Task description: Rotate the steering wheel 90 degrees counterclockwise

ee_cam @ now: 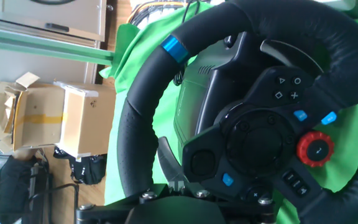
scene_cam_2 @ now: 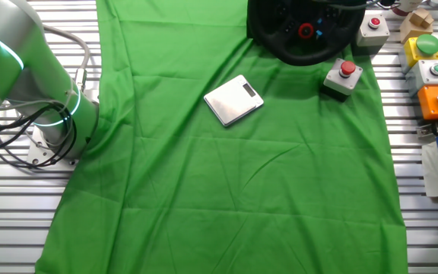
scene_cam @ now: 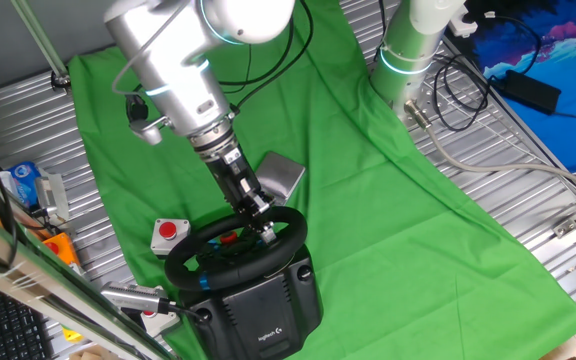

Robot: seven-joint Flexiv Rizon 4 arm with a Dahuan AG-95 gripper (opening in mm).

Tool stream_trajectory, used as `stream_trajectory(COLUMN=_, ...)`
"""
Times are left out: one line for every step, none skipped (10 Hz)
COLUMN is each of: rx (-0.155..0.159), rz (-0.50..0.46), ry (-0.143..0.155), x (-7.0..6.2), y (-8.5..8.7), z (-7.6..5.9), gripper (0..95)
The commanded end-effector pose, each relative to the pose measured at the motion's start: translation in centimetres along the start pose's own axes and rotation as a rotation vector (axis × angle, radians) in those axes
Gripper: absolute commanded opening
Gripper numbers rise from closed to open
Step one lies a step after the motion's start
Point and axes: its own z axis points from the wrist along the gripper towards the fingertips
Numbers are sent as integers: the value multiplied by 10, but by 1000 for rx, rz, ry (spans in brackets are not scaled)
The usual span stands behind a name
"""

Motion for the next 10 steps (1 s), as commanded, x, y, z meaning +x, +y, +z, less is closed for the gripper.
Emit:
stream_trajectory(rx=-1, rz=-12, ry=-5, x=4, y=-2, z=0, gripper=0)
stream_trajectory(rx=-1, rz=-24, ry=-7, x=5, y=-4, z=1, gripper=0)
stream_trajectory(rx=-1, rz=-32, ry=-8, x=7, y=-6, z=0, gripper=0)
stream_trajectory(rx=-1, rz=-37, ry=-8, x=7, y=-7, z=0, gripper=0)
stream_trajectory(rx=-1, rz=-49, ry=-8, x=10, y=-9, z=0, gripper=0)
stream_trajectory(rx=0, rz=-60, ry=-8, x=11, y=-11, z=0, gripper=0)
stream_trajectory(rx=0, rz=-68, ry=-8, x=13, y=-12, z=0, gripper=0)
stream_trajectory(rx=2, rz=-77, ry=-9, x=14, y=-14, z=1, gripper=0)
stream_trajectory(rx=3, rz=-80, ry=-9, x=14, y=-15, z=2, gripper=0)
stream_trajectory(rx=4, rz=-81, ry=-9, x=14, y=-15, z=2, gripper=0)
